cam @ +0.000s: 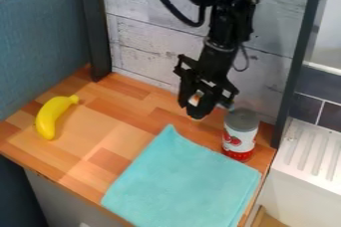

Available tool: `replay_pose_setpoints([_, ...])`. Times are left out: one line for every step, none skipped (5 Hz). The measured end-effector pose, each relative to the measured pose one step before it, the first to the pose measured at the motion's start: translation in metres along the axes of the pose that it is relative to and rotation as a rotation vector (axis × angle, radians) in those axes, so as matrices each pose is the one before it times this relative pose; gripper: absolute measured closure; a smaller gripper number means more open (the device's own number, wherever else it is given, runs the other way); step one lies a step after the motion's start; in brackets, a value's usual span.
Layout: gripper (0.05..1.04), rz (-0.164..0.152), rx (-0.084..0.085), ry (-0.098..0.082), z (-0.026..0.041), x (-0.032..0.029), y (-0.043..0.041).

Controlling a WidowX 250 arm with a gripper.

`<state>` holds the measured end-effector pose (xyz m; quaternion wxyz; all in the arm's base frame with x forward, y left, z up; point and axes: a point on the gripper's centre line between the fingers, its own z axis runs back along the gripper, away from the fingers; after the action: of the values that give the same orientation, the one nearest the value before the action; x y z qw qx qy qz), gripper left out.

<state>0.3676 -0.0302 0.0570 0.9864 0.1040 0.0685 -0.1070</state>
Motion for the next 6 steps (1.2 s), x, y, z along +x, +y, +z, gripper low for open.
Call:
replay_pose_setpoints([0.594, 0.0135, -0.0263, 0.0089, -0.01525, -0.00607, 0.01067])
replay_pose_setpoints([0.594, -0.0076, -0.0633, -0.0412, -0.00584, 0.00467, 0.00068])
replay_pose_setpoints([0.594, -0.0172, -0.0219, -0.0016, -0.00641, 0.00714, -0.00289])
replay_pose_setpoints([0.594, -0.0145, -0.0170, -0.0017, -0.00056, 0.00365, -0.00231])
replay_pose_setpoints([0.546, 0.0072, -0.0018, 0.0199, 0.00075, 0.00145, 0.00042])
replay_pose_setpoints([0.237, 0.0099, 0.0006, 0.0232, 0.00041, -0.00356, 0.00013])
